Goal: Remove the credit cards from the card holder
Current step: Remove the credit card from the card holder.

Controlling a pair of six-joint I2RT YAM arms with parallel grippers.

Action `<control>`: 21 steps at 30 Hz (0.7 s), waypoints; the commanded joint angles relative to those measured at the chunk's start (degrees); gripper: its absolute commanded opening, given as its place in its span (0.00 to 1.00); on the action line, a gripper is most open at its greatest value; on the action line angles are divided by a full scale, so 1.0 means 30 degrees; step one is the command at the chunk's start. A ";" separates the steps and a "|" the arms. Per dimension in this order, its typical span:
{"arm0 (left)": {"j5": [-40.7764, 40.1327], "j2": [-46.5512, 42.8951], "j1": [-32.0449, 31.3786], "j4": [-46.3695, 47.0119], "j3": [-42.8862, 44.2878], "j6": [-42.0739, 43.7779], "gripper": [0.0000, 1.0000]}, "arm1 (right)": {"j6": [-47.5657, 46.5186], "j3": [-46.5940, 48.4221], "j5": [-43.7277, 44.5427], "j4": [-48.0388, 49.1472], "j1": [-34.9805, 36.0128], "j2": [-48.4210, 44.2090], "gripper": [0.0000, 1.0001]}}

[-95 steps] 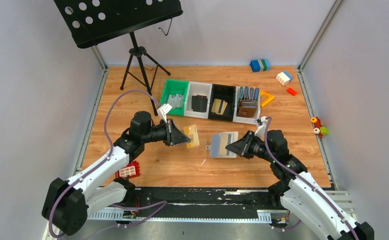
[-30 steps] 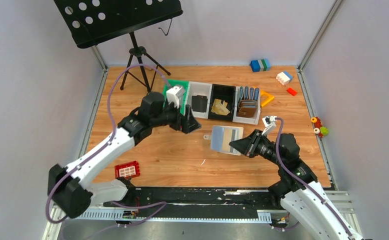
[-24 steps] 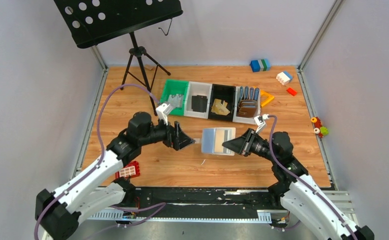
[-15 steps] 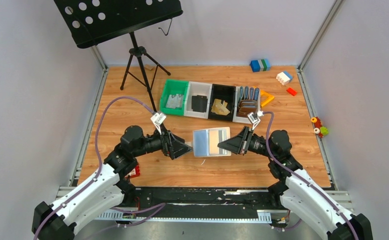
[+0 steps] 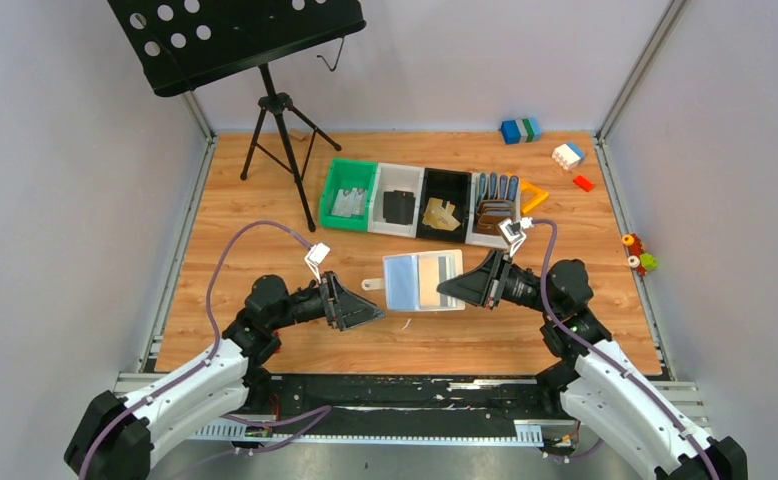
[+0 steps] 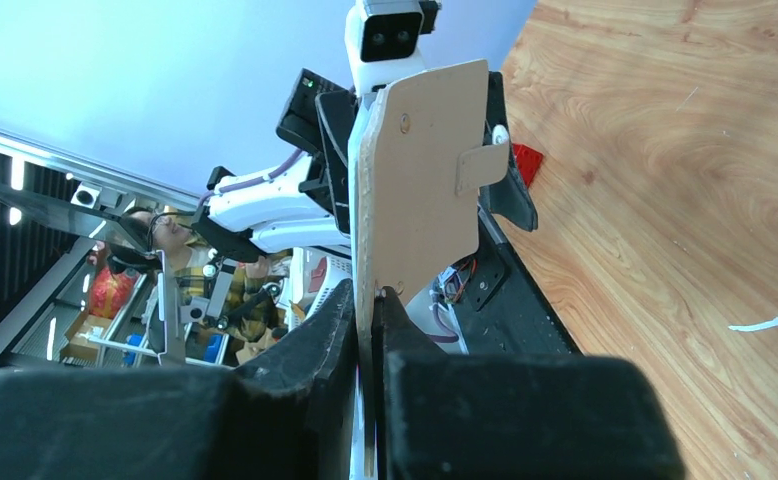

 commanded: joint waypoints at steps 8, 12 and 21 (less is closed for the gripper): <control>0.0032 0.3247 -0.0727 1.1848 -0.0990 -0.4985 1.00 | 0.1844 -0.0023 -0.0161 0.3112 -0.0050 0.0300 0.00; -0.0081 0.4733 -0.0838 1.3507 -0.0906 -0.5388 0.99 | 0.2295 -0.0036 -0.0183 0.3358 -0.0052 0.0354 0.00; -0.0650 0.5857 -0.0880 1.5187 -0.0665 -0.6026 0.91 | 0.3735 -0.0741 -0.0337 0.4881 -0.0027 0.0708 0.00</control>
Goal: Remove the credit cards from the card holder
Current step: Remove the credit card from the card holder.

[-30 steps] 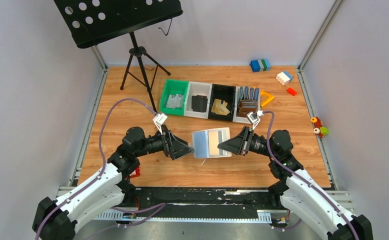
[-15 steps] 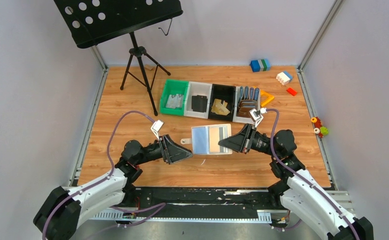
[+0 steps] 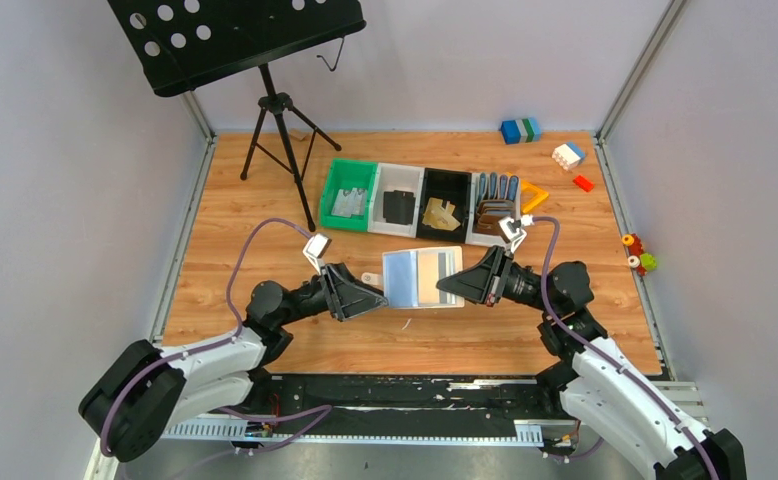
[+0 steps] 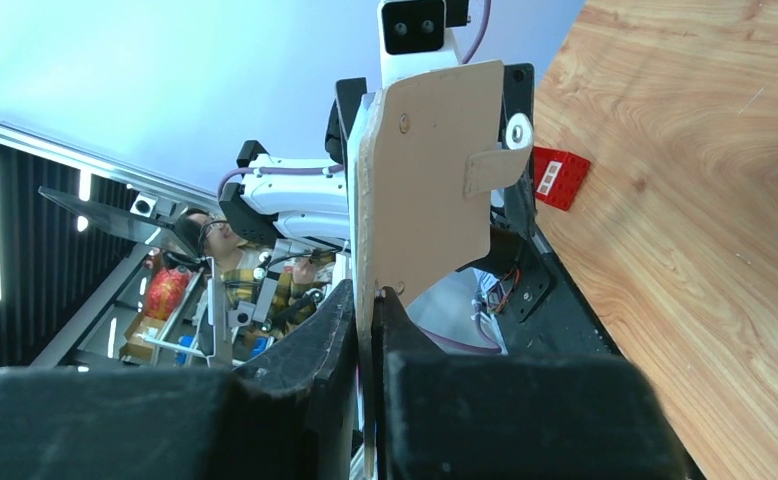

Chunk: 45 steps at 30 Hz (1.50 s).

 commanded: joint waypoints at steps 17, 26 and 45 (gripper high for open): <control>-0.1256 -0.0059 -0.0097 0.2032 0.0209 0.0083 0.32 | -0.1108 -0.0220 0.1004 -0.1694 -0.0008 -0.0973 0.00; -0.1958 -0.1974 -0.0313 -0.7006 0.1384 0.4906 0.03 | -0.5048 0.1623 0.2433 -0.6801 0.1303 -0.0129 0.00; -0.5246 0.1744 -0.1432 -1.2598 0.2195 1.0466 0.00 | -0.8144 0.2572 0.9732 -1.1497 0.5227 0.4985 0.09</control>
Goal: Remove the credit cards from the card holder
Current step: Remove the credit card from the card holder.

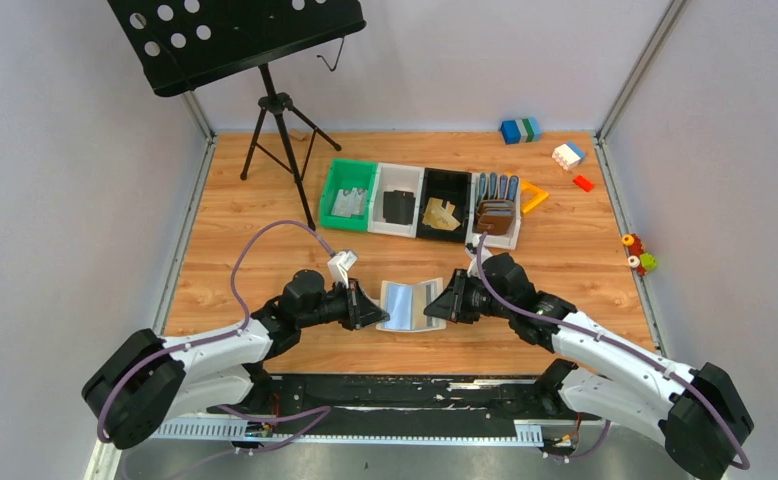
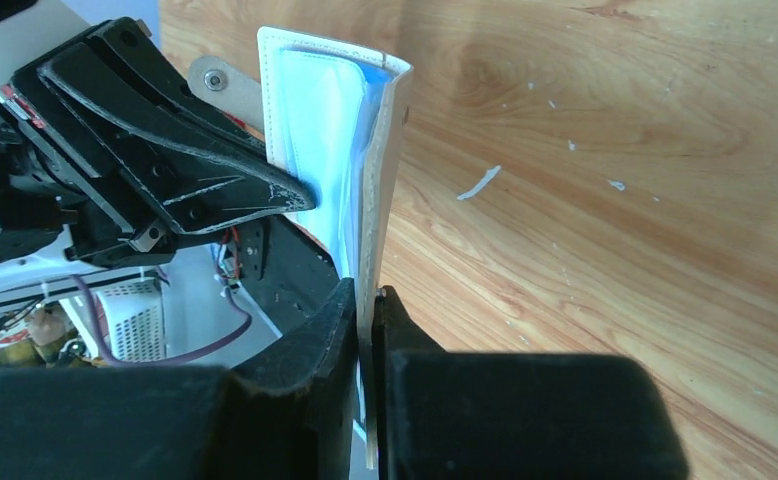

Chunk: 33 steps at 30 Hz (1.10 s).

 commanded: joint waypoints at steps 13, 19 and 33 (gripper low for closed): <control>-0.1420 0.4046 -0.0562 0.2041 0.0628 0.1975 0.00 | -0.0228 -0.1027 0.1091 0.2048 0.0699 0.1779 0.31; -0.1496 0.4052 -0.0569 0.1236 0.0841 0.2258 0.00 | -0.0316 -0.1351 0.1037 0.2200 0.0705 0.1750 0.27; -0.1261 0.4232 -0.0714 0.1015 0.0994 0.2338 0.00 | -0.0495 -0.0777 0.0552 0.2733 0.0728 0.3485 0.10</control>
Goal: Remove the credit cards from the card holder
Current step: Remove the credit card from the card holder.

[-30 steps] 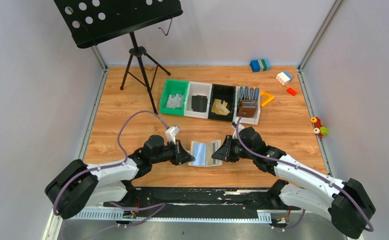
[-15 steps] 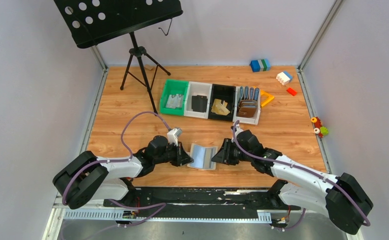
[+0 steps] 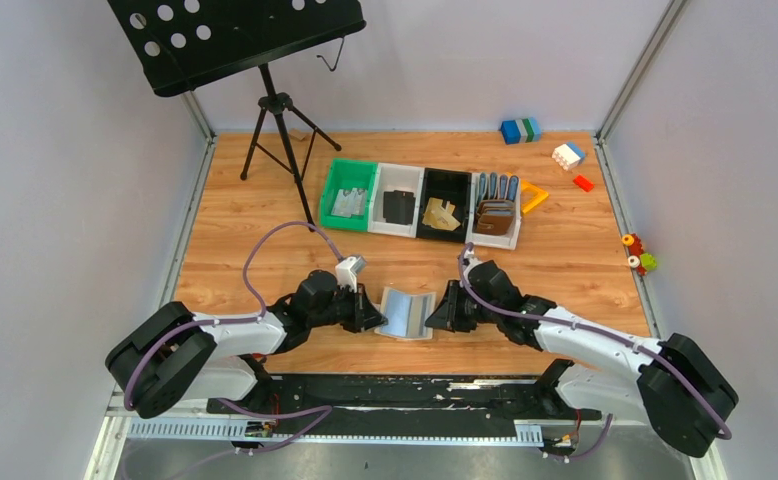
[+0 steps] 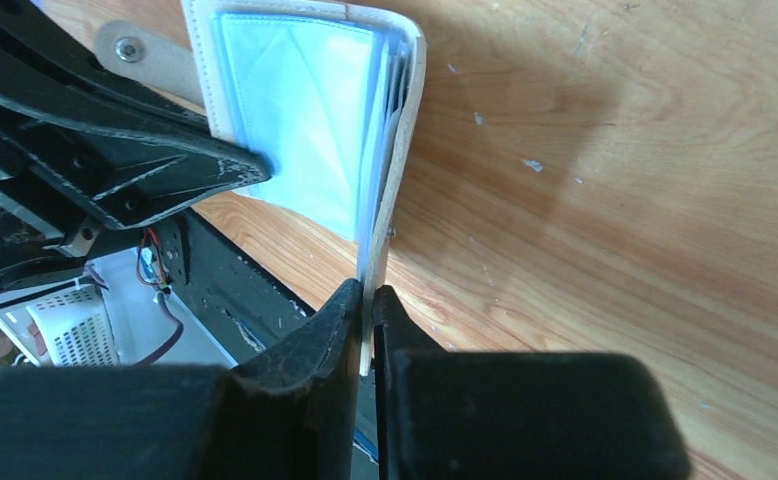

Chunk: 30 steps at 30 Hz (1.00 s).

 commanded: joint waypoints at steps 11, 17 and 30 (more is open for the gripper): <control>0.0218 0.0929 -0.0491 0.0268 0.1206 0.0581 0.00 | -0.0718 0.1766 -0.0671 0.2125 0.1098 0.1210 0.00; 0.0514 0.1056 -0.0572 0.0506 0.1329 0.0344 0.00 | -0.0905 0.2467 0.0158 0.0636 0.1299 0.1986 0.00; 0.0360 0.0456 -0.0846 -0.0462 0.1715 0.0443 0.00 | -0.1141 0.2789 0.1706 -0.1488 0.1421 0.2318 0.15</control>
